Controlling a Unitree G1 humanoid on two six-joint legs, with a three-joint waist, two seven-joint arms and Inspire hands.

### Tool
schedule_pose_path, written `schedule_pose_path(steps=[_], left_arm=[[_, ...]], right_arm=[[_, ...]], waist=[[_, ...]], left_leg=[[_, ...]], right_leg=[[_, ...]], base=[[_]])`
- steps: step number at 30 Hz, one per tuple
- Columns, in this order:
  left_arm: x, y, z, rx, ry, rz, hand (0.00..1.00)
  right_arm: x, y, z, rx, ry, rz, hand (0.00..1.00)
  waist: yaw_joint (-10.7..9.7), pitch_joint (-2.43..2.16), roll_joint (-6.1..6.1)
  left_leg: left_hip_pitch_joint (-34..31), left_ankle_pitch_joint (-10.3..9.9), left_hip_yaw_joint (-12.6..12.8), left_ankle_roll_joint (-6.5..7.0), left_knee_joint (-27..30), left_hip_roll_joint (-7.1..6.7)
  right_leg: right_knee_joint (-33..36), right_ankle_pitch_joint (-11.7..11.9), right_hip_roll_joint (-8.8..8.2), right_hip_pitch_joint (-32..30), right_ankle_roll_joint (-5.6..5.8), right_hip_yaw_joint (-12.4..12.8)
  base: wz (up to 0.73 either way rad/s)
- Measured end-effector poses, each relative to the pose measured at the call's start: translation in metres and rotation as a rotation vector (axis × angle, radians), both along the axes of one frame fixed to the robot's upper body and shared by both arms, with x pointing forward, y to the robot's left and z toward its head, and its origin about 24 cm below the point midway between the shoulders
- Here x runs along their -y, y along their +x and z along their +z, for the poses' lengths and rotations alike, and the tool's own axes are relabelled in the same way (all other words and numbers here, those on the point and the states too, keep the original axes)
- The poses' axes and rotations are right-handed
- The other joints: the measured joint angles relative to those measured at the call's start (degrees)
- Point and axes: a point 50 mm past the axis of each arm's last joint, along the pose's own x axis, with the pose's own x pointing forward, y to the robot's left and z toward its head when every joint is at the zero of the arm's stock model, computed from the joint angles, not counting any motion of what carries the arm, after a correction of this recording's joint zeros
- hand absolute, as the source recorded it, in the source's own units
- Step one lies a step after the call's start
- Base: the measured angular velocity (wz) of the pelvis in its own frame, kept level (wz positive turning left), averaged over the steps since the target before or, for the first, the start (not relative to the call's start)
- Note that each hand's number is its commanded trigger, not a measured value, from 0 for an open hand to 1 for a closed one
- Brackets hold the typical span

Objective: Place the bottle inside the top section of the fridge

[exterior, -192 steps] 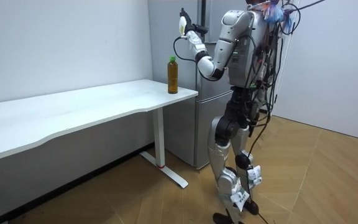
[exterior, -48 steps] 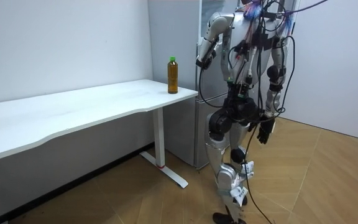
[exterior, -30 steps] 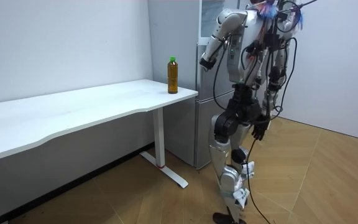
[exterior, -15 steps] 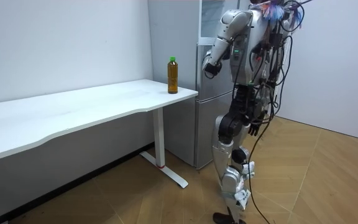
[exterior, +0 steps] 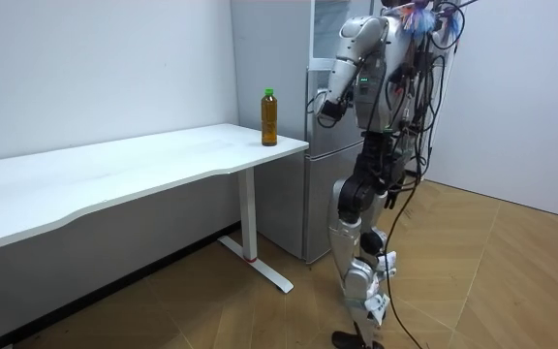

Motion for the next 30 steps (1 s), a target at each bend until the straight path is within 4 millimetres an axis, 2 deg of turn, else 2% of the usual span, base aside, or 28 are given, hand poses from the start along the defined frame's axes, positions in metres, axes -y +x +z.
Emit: schedule_pose_path(steps=[6,11,12,14,19,24,27,30], left_arm=[[-0.007,0.000,-0.004,-0.008,0.011,0.007,0.00],[-0.015,-0.007,-0.017,-0.055,0.030,0.049,0.00],[-0.020,-0.010,-0.022,-0.073,0.042,0.069,0.00],[-0.028,-0.013,-0.033,-0.103,0.070,0.107,0.00],[-0.055,-0.029,-0.069,-0.168,0.262,0.195,0.00],[-0.066,-0.036,-0.087,-0.226,0.336,0.228,0.00],[-0.075,-0.042,-0.108,-0.311,0.391,0.260,0.00],[-0.086,-0.050,-0.120,-0.365,0.431,0.300,0.00]], right_arm=[[-0.002,-0.002,-0.001,0.002,0.016,0.002,0.00],[-0.003,-0.006,-0.002,-0.002,0.016,-0.002,0.00],[-0.003,-0.007,-0.002,-0.001,0.014,-0.001,0.00],[-0.003,-0.007,-0.001,0.002,0.012,-0.002,0.00],[-0.003,-0.014,-0.003,-0.008,0.013,-0.003,0.00],[-0.004,-0.016,-0.002,-0.004,0.007,0.007,0.00],[-0.005,-0.016,-0.003,-0.001,0.009,0.006,0.00],[-0.004,-0.017,-0.002,-0.001,0.009,0.006,0.00]], waist=[[1.4,-0.29,-0.99],[1.6,-0.70,-0.85],[1.7,-0.58,-1.04],[2.1,-0.66,-0.94],[4.6,-0.42,-1.66],[6.2,-0.59,-2.13],[6.4,-0.95,-2.19],[6.6,-1.04,-2.13]], left_leg=[[-0.1,0.0,-0.9,0.00,0.1,-0.05],[0.9,0.0,-1.6,0.00,0.1,0.03],[1.1,0.0,-1.6,0.00,0.1,0.05],[1.5,0.0,-1.6,-0.01,0.1,0.07],[2.2,0.0,-2.1,-0.01,0.1,0.09],[2.0,0.0,-2.6,-0.02,0.2,-0.08],[2.0,0.0,-3.0,-0.02,0.3,-0.05],[2.0,0.0,-3.3,-0.02,0.3,-0.04]], right_leg=[[0.1,-0.1,-0.14,0.2,0.07,-0.8],[-0.7,-0.1,-0.01,1.7,0.04,-1.4],[-0.8,-0.1,-0.01,2.1,0.02,-1.4],[-0.7,-0.2,0.03,2.3,-0.01,-1.4],[-0.7,-0.4,-0.02,2.7,-0.05,-1.5],[-0.5,-0.8,-0.65,2.8,0.13,-2.2],[-0.6,-0.7,-0.77,3.0,0.05,-3.2],[-0.5,-0.7,-0.73,2.9,-0.01,-3.1]], base=[[0.07],[0.07],[0.00],[-0.04],[0.05],[0.11],[0.04],[0.00]])
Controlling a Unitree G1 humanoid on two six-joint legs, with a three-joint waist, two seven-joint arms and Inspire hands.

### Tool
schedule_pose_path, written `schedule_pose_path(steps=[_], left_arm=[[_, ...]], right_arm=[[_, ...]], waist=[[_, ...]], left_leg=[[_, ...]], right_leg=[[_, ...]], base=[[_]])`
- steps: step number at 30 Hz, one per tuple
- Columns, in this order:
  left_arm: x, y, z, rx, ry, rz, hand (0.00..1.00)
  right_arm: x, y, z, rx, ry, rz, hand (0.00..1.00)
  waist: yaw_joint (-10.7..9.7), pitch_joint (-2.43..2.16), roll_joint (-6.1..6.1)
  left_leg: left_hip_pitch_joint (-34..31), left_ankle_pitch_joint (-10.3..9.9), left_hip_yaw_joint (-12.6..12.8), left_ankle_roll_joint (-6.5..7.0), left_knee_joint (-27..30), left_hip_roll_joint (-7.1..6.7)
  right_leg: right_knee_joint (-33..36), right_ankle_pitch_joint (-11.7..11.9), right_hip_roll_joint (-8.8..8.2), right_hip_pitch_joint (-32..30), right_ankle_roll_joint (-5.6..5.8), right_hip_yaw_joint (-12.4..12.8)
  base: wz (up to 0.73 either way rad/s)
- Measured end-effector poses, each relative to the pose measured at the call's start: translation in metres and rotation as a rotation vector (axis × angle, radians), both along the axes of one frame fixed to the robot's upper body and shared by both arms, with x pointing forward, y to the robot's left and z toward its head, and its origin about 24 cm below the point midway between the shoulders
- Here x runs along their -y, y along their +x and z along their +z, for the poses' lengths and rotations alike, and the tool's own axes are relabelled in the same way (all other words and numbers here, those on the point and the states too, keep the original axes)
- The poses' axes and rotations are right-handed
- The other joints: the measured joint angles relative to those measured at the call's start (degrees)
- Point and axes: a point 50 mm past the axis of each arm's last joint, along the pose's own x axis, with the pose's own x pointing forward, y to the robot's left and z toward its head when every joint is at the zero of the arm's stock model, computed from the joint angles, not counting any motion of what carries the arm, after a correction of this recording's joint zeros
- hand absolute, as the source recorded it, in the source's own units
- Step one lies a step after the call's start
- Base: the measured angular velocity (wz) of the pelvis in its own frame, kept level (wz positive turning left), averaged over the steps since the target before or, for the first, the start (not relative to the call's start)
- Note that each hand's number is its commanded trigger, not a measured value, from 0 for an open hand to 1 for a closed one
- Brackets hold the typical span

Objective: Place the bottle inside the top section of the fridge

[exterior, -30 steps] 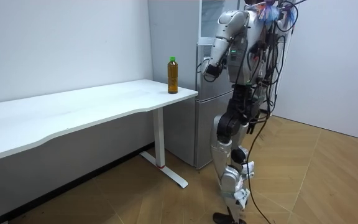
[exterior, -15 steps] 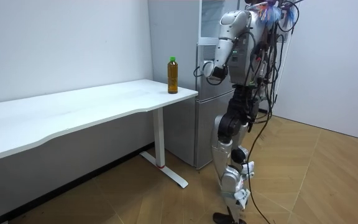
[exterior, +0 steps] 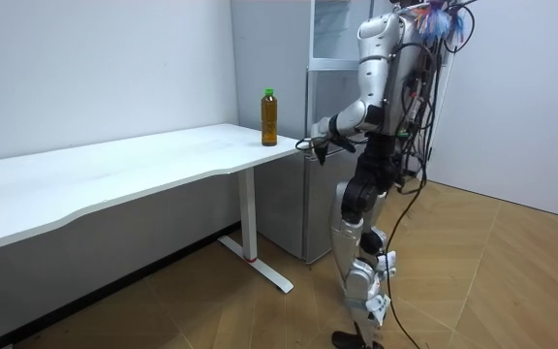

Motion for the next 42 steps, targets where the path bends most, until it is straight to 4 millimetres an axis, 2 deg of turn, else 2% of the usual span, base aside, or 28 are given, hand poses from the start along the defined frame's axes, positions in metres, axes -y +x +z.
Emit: schedule_pose_path(steps=[5,7,10,13,16,19,23,28,32,34,37,42], left_arm=[[-0.027,-0.015,-0.031,-0.115,0.086,0.137,0.00],[-0.046,-0.031,-0.052,-0.202,0.150,0.235,0.00],[-0.071,-0.053,-0.070,-0.293,0.238,0.358,0.00],[-0.096,-0.075,-0.085,-0.362,0.319,0.513,0.00],[-0.111,-0.097,-0.097,-0.432,0.369,0.682,0.00],[-0.117,-0.113,-0.105,-0.485,0.377,0.836,0.00],[-0.122,-0.123,-0.108,-0.506,0.406,0.931,0.00],[-0.134,-0.142,-0.110,-0.544,0.511,1.026,0.00],[-0.136,-0.158,-0.113,-0.585,0.633,0.978,0.00],[-0.134,-0.172,-0.115,-0.641,0.717,0.900,0.00],[-0.132,-0.181,-0.117,-0.680,0.774,0.841,0.00],[-0.126,-0.183,-0.119,-0.704,0.819,0.753,0.00]], right_arm=[[0.000,-0.003,0.001,0.015,0.002,-0.004,0.00],[0.000,-0.004,0.001,0.027,0.008,-0.021,0.00],[0.001,-0.008,0.002,0.032,0.012,-0.030,0.00],[0.001,-0.011,0.002,0.038,0.017,-0.043,0.00],[0.000,-0.014,0.002,0.039,0.021,-0.074,0.00],[0.000,-0.018,0.001,0.035,0.022,-0.095,0.00],[0.000,-0.020,0.001,0.036,0.011,-0.103,0.00],[0.003,-0.028,0.002,0.025,-0.004,-0.132,0.00],[0.003,-0.029,0.001,0.022,-0.005,-0.132,0.00],[0.002,-0.030,0.001,0.021,-0.004,-0.133,0.00],[0.001,-0.032,0.000,0.015,0.001,-0.151,0.00],[0.001,-0.033,0.000,0.004,0.005,-0.157,0.00]], waist=[[1.3,-0.01,0.04],[1.6,0.02,0.06],[2.6,0.04,-0.08],[3.3,-0.06,-0.35],[4.0,-0.07,-0.47],[4.7,0.00,-0.43],[5.0,-0.11,-0.33],[6.0,-0.47,-0.36],[6.0,-0.53,-0.39],[5.8,-0.53,-0.52],[5.8,-0.53,-0.70],[5.7,-0.52,-0.63]], left_leg=[[0.0,0.0,-0.1,-0.01,-0.2,-0.01],[-0.1,0.0,-0.2,-0.01,-0.2,-0.03],[-0.1,0.0,-0.1,-0.01,-0.2,-0.10],[0.1,0.0,-0.3,-0.02,-0.2,-0.18],[0.3,0.0,-0.6,-0.03,-0.2,-0.25],[0.7,0.0,-1.0,-0.03,-0.4,-0.36],[1.0,-0.3,-1.2,0.00,-0.5,-0.42],[1.0,-0.4,-1.8,0.02,-1.2,-0.53],[0.9,-0.4,-2.0,0.03,-1.1,-0.60],[1.0,-0.4,-2.2,0.03,-0.8,-0.69],[1.0,-0.4,-2.2,0.04,-0.3,-0.89],[1.0,-0.5,-2.4,0.20,-0.3,-0.92]], right_leg=[[-0.1,0.0,0.15,0.1,0.01,0.0],[0.0,0.0,0.40,0.8,0.02,-0.1],[0.0,-0.4,0.09,0.6,0.14,-0.1],[0.0,-0.7,-0.01,0.4,0.22,-0.8],[0.0,-0.7,-0.06,1.1,0.24,-1.5],[0.0,-0.8,-0.08,1.7,0.35,-1.4],[0.0,-1.3,-0.16,1.9,0.56,-1.4],[0.9,-1.4,-0.24,1.9,0.59,-1.6],[0.8,-1.5,-0.32,2.1,0.67,-1.7],[0.7,-1.6,-0.43,2.4,0.76,-1.8],[0.8,-1.9,-1.10,2.4,0.96,-2.1],[1.0,-2.0,-1.19,2.2,1.01,-2.2]], base=[[0.00],[0.00],[0.03],[0.09],[0.08],[0.07],[0.03],[0.04],[0.00],[0.02],[0.07],[0.01]])
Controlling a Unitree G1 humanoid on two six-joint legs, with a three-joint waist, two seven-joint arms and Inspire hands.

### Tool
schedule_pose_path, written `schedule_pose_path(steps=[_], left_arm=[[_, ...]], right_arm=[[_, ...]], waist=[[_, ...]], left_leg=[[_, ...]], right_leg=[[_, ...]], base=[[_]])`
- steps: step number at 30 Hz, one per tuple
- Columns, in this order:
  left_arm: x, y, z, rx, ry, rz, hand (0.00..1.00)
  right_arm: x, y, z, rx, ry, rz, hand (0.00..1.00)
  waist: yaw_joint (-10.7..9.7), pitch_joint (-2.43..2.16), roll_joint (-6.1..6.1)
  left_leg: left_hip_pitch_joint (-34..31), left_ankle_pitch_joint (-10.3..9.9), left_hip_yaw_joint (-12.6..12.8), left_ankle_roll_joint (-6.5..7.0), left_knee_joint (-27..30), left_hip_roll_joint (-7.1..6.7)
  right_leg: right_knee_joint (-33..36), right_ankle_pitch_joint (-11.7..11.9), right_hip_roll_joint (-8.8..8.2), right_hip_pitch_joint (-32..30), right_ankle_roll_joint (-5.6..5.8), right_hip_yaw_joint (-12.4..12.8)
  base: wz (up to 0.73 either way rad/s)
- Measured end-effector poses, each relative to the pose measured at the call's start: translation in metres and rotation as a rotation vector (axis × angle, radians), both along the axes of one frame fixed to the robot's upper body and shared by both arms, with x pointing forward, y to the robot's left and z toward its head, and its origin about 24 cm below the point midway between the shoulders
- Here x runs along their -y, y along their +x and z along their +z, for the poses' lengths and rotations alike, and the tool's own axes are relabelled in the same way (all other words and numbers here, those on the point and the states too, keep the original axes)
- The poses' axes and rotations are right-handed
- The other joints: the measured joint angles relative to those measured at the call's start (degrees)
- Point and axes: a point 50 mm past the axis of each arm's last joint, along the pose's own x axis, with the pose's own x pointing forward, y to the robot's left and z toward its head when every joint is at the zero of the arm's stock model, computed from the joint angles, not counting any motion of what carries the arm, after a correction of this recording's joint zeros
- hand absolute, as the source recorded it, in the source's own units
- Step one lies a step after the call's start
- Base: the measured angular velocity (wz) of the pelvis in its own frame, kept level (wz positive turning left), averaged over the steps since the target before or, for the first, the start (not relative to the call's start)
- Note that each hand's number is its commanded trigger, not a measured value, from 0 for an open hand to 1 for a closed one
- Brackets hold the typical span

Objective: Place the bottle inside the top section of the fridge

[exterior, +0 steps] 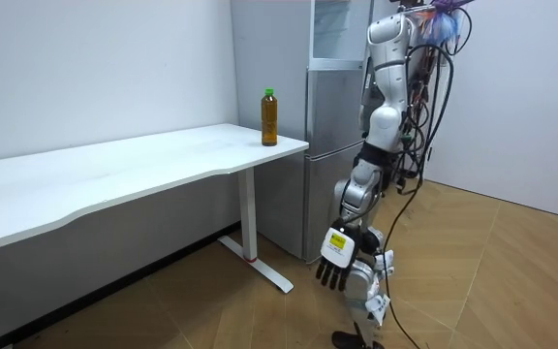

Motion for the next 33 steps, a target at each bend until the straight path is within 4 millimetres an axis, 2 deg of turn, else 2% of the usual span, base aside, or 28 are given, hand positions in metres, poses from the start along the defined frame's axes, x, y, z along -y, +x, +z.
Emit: schedule_pose_path(steps=[7,23,28,33], left_arm=[[0.007,0.004,-0.003,-0.023,-0.012,-0.030,0.00],[0.008,0.012,-0.004,-0.023,-0.018,-0.055,0.00],[0.008,0.021,-0.004,0.015,-0.019,-0.066,0.00],[0.008,0.024,-0.004,0.038,-0.019,-0.081,0.00]], right_arm=[[0.000,-0.001,0.000,0.001,0.002,-0.018,0.00],[-0.002,-0.001,0.000,0.023,0.021,-0.060,0.00],[-0.003,0.008,0.003,0.081,0.036,-0.035,0.00],[-0.006,0.020,0.006,0.150,0.067,0.000,0.00]], waist=[[0.0,0.04,0.41],[-0.2,0.19,0.49],[-0.1,0.47,0.40],[-0.1,0.51,0.29]], left_leg=[[0.0,0.0,-0.1,0.04,-0.1,0.07],[0.0,0.0,0.4,0.04,0.0,0.05],[-1.1,-0.1,0.6,0.10,-0.1,0.03],[-1.2,-0.1,0.6,0.11,0.1,0.01]], right_leg=[[0.0,0.0,0.15,-0.1,-0.05,0.3],[-0.1,0.0,0.11,0.4,0.00,0.4],[1.0,-0.1,-0.02,-1.3,-0.01,0.6],[1.1,-0.1,-0.05,-1.7,-0.01,0.7]], base=[[0.00],[0.00],[-0.01],[-0.02]])
